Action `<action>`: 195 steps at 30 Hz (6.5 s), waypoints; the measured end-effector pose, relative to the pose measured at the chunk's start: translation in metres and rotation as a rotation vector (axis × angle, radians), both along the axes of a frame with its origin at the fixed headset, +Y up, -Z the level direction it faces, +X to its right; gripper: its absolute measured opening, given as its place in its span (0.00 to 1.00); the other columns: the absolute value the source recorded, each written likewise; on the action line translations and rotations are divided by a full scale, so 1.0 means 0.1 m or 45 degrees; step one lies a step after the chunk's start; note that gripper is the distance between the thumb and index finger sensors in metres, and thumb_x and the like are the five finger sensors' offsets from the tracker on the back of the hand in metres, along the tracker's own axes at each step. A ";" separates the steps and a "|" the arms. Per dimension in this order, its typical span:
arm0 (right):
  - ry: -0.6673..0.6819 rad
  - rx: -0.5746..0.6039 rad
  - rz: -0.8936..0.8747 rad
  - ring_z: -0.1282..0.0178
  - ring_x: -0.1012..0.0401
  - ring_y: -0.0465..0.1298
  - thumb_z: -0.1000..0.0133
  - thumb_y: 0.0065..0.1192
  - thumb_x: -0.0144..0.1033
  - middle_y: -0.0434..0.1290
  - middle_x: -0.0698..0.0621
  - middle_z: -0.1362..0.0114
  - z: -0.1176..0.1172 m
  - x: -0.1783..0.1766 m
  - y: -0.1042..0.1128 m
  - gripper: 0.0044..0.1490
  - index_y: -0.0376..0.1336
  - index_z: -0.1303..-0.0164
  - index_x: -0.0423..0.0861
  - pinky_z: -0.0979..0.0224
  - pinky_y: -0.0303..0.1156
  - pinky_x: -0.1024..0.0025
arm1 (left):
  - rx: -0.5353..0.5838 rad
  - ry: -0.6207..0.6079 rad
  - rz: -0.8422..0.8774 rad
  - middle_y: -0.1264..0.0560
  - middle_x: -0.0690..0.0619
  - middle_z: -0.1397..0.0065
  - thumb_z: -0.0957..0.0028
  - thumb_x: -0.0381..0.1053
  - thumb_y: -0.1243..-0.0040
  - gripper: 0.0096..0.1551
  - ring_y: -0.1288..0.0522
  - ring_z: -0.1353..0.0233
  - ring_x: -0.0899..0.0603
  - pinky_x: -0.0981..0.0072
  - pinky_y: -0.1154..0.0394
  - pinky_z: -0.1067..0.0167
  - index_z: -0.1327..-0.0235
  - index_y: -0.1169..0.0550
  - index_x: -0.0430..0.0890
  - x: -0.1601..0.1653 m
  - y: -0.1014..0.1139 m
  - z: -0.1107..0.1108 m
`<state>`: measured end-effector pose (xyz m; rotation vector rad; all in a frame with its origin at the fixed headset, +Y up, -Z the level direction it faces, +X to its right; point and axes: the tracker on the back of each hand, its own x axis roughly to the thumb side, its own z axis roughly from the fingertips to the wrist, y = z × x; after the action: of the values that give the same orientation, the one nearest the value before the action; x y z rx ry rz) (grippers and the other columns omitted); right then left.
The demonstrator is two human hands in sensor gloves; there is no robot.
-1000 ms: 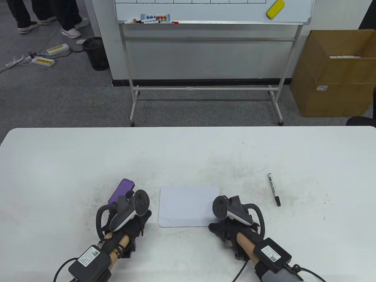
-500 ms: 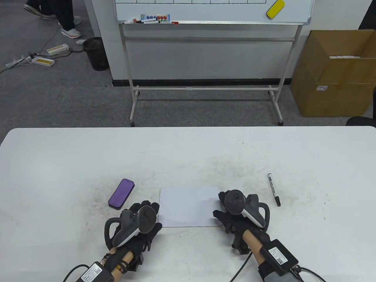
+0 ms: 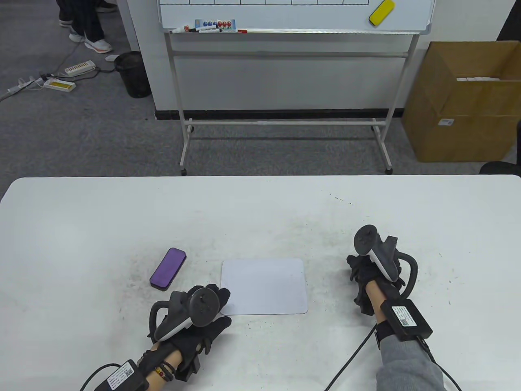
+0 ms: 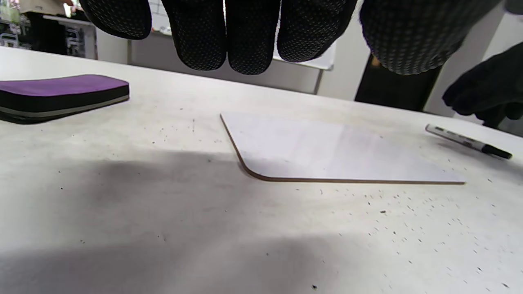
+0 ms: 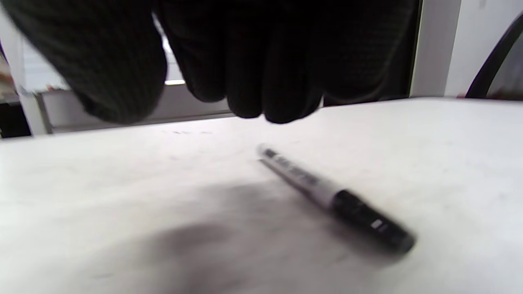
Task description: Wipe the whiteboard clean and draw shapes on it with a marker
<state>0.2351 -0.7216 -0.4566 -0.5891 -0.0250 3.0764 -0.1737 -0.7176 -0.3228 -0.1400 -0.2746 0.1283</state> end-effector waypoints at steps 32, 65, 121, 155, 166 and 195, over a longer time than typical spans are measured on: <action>-0.092 -0.031 0.153 0.67 0.62 0.86 0.65 0.77 0.60 0.84 0.53 0.53 -0.29 0.02 0.03 0.37 0.75 0.51 0.49 0.64 0.81 0.75 | -0.050 -0.019 -0.015 0.32 0.50 0.19 0.59 0.66 0.43 0.42 0.33 0.19 0.37 0.31 0.38 0.26 0.28 0.32 0.56 0.02 -0.07 0.00; 0.557 0.375 -1.811 0.61 0.57 0.91 0.60 0.79 0.51 0.84 0.47 0.47 1.31 -1.28 0.21 0.33 0.73 0.46 0.52 0.60 0.88 0.72 | 0.259 -0.106 0.762 0.18 0.51 0.36 0.72 0.68 0.29 0.43 0.14 0.43 0.46 0.51 0.18 0.49 0.39 0.22 0.54 0.11 -0.01 0.16; 0.725 0.374 -1.945 0.61 0.53 0.93 0.58 0.78 0.42 0.84 0.42 0.48 1.31 -1.42 0.02 0.32 0.72 0.44 0.46 0.61 0.91 0.71 | 0.102 -0.273 0.859 0.13 0.55 0.66 0.60 0.59 0.47 0.27 0.14 0.69 0.52 0.56 0.15 0.61 0.55 0.16 0.48 0.18 0.05 0.11; 0.706 0.494 -2.025 0.54 0.53 0.91 0.58 0.75 0.42 0.82 0.45 0.43 1.22 -1.05 0.15 0.33 0.70 0.41 0.48 0.54 0.89 0.69 | -0.210 -0.223 0.950 0.09 0.49 0.57 0.59 0.59 0.38 0.25 0.09 0.60 0.48 0.52 0.14 0.54 0.54 0.15 0.47 -0.07 0.01 -0.06; 0.720 0.449 -1.770 0.52 0.53 0.90 0.57 0.75 0.43 0.81 0.45 0.42 1.20 -1.02 0.08 0.33 0.70 0.40 0.49 0.52 0.87 0.67 | 0.014 0.219 0.770 0.16 0.50 0.47 0.61 0.54 0.29 0.21 0.15 0.51 0.47 0.50 0.19 0.46 0.53 0.13 0.55 -0.52 0.18 -0.10; 0.675 0.415 -1.714 0.51 0.53 0.89 0.56 0.75 0.44 0.81 0.46 0.41 1.17 -0.96 -0.01 0.34 0.69 0.39 0.50 0.51 0.86 0.65 | -0.087 0.775 -0.226 0.16 0.51 0.42 0.62 0.49 0.23 0.26 0.14 0.46 0.48 0.50 0.18 0.44 0.47 0.16 0.54 -1.36 -0.24 -0.46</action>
<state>0.1392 -0.7221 -0.3393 0.2152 -0.0808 1.7499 -0.3102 -0.7418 -0.3692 -0.1853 0.3492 -0.0002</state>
